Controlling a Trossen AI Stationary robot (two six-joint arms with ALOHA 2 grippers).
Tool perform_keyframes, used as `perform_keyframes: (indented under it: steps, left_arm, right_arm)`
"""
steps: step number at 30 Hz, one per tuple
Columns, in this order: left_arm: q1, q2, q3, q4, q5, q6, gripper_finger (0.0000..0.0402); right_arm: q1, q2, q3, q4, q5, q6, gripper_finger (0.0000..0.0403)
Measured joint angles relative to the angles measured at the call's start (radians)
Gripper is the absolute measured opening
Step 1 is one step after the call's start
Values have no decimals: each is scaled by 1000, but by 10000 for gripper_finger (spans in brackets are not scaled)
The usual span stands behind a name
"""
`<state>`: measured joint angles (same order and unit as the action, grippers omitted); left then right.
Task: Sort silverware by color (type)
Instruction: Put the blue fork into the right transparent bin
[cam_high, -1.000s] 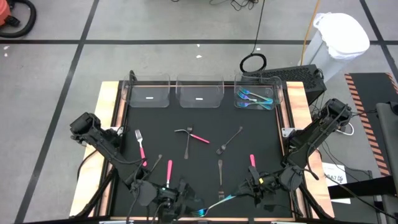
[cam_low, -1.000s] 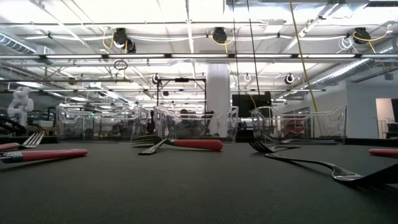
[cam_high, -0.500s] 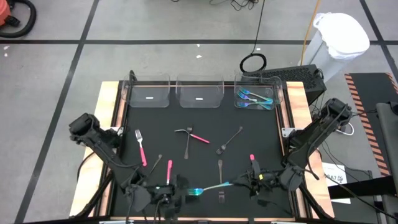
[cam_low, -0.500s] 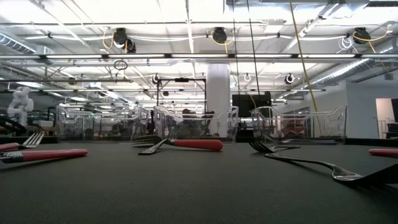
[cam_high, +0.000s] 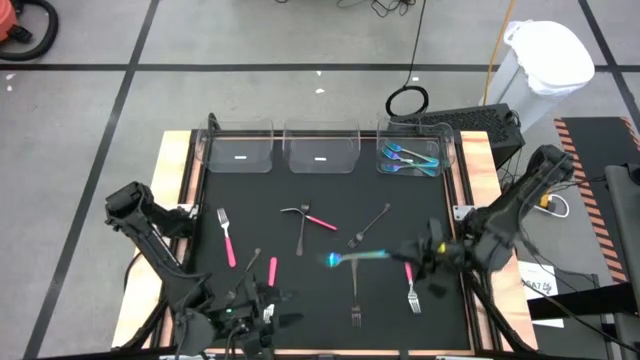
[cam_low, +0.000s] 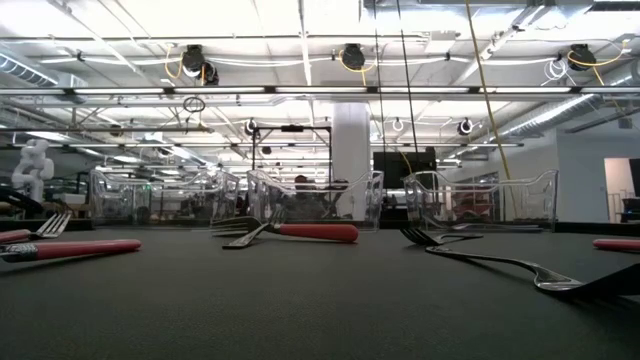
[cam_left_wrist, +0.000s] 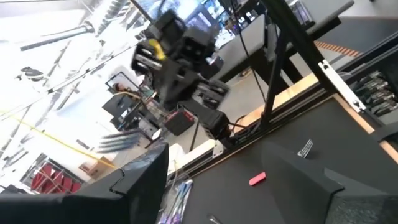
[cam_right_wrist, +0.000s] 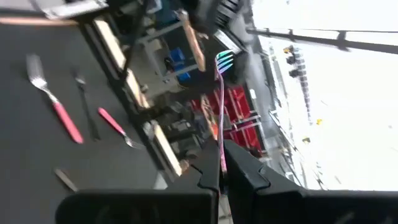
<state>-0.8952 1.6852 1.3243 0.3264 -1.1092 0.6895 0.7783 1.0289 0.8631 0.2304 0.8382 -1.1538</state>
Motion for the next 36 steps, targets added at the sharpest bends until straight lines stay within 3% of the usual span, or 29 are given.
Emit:
perform_keyframes:
  steps: [7, 14, 22, 28, 32, 36]
  left_arm:
    - [0, 0, 0, -7, 0, 6, 243]
    - [21, 0, 0, -3, 0, 24, 242]
    - [31, 0, 0, -3, 0, 24, 241]
    - [31, 0, 0, -3, 0, 28, 241]
    - [34, 0, 0, -3, 2, 31, 241]
    - [44, 0, 0, -3, 6, 31, 241]
  right_arm:
    - [-156, -181, 0, -134, 0, -44, 4]
    - [-330, -253, 0, -181, 32, -120, 4]
    - [-553, -318, 0, -534, 99, -14, 4]
    - [-700, -346, 0, -784, 47, 77, 4]
    - [-801, -346, 0, -882, 40, 70, 4]
    - [-913, -334, 0, -952, -38, 69, 4]
